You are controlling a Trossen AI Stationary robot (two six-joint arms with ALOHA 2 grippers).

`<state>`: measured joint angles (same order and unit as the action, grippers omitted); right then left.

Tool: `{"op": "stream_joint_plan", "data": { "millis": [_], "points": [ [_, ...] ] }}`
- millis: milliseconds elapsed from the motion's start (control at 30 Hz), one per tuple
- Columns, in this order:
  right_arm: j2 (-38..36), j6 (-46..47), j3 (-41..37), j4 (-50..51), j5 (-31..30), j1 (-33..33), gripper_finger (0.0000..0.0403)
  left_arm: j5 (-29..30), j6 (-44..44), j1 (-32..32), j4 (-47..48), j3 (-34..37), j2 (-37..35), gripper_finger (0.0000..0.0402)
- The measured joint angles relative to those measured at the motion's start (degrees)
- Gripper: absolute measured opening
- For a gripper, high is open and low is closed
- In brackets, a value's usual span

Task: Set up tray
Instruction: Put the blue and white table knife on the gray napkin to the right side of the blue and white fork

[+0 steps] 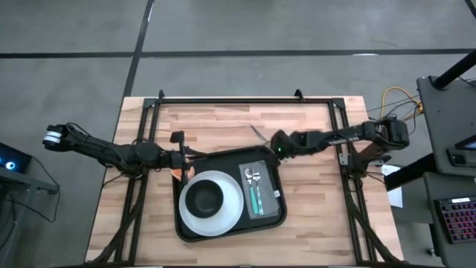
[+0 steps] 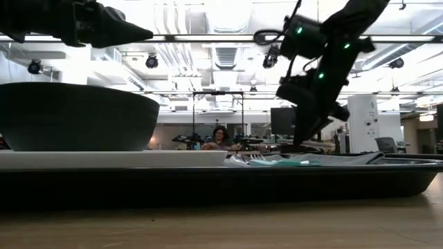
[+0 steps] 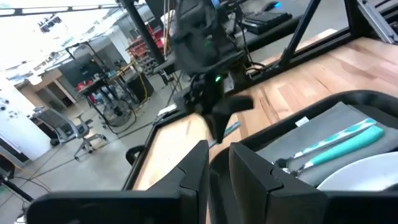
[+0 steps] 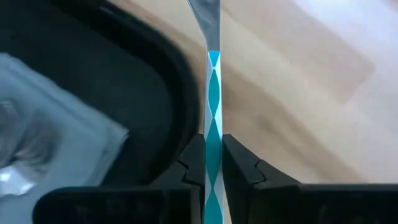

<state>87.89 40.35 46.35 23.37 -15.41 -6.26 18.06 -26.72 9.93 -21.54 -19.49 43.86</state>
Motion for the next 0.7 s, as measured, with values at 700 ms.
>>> {"op": "stream_joint_plan", "data": {
  "millis": [700],
  "points": [
    [11.0, 43.2, 12.0, 11.5, -13.1, 27.1, 0.0018, 0.0, 2.4, 0.0, 5.7, 0.7, 0.0, 0.0046]
  ]
}}
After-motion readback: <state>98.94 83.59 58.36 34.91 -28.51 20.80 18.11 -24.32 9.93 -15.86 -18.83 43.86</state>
